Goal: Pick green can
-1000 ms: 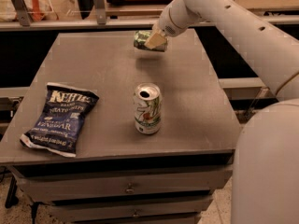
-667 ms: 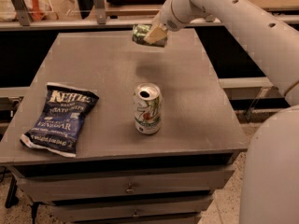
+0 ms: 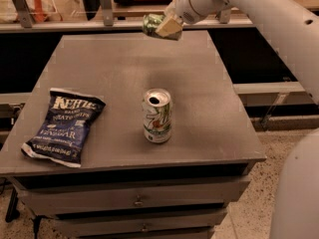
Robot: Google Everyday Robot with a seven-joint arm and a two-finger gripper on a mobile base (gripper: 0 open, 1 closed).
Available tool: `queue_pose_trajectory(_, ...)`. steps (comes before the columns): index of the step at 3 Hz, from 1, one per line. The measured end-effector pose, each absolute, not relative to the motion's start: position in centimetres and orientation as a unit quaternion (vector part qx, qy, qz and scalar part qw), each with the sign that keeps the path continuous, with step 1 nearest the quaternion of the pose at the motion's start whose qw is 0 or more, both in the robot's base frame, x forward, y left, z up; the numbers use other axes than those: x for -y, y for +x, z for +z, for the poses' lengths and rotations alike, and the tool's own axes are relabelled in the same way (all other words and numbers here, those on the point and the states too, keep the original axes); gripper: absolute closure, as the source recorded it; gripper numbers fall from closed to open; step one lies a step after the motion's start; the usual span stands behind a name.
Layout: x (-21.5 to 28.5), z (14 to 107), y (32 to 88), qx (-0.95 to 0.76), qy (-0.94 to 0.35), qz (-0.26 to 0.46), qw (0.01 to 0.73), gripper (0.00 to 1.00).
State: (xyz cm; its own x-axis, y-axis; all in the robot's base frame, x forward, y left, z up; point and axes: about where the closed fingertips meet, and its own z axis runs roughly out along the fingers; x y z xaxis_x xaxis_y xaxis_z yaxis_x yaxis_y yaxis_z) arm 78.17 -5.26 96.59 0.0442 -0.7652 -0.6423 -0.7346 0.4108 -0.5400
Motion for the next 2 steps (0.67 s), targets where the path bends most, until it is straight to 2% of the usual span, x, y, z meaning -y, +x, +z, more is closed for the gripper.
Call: queue_pose_trajectory(2,5.49,97.76,77.92,-0.685,-0.541,-0.019,0.488,1.00)
